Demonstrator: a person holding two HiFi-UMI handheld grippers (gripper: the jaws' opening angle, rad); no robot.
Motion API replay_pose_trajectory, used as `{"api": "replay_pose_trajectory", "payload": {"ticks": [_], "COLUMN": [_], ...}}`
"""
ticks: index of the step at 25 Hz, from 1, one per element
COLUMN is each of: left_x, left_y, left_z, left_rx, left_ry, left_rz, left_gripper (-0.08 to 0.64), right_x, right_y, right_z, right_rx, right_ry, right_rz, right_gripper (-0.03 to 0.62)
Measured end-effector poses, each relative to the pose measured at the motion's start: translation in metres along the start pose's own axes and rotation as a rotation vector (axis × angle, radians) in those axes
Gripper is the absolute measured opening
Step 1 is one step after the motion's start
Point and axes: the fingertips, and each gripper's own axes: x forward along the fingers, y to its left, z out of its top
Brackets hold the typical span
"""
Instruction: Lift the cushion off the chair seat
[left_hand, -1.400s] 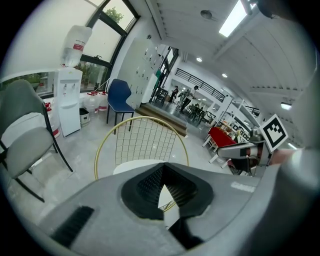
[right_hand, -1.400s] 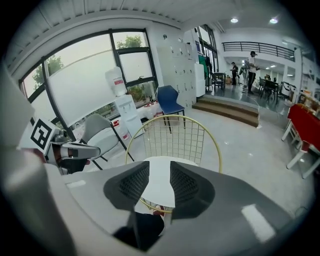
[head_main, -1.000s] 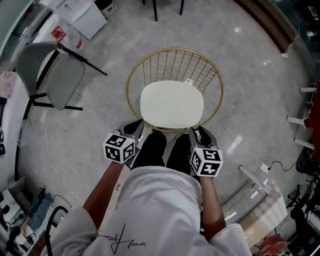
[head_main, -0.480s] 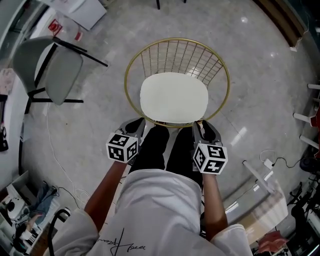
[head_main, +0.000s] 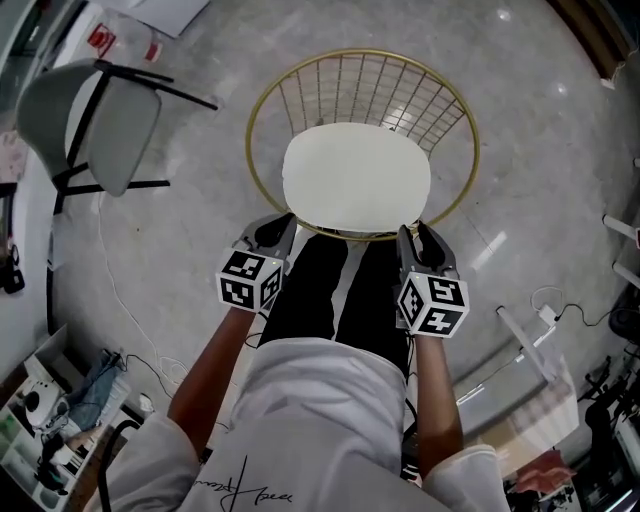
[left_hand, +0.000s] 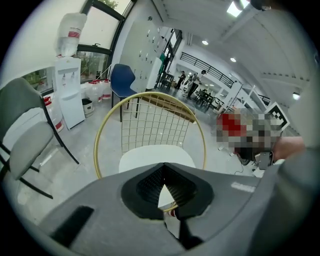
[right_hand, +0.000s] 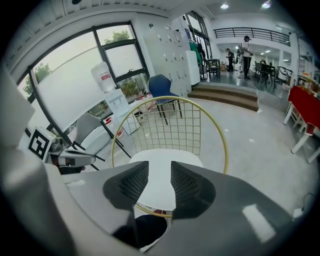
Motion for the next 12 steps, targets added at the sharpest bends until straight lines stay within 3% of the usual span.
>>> {"api": "replay_pose_trajectory", "payload": {"ticks": [3, 8, 12], "left_x": [0.012, 0.027, 0.04], "left_y": [0.008, 0.017, 0.038], "left_z": [-0.002, -0.003, -0.01], "left_rx": [-0.013, 0.045, -0.007], "left_ry": [0.01, 0.024, 0.039], "left_rz": [0.014, 0.046, 0.061], "left_gripper": [0.0, 0.015, 0.015], "right_x": [0.013, 0.023, 0.041], "right_y": [-0.007, -0.022, -0.03], "right_z": [-0.005, -0.01, -0.016], "right_rx": [0.009, -0.002, -0.007], "right_ry": [0.013, 0.024, 0.044], "right_rz": [-0.006, -0.011, -0.013], "right_gripper": [0.146, 0.15, 0.161]}}
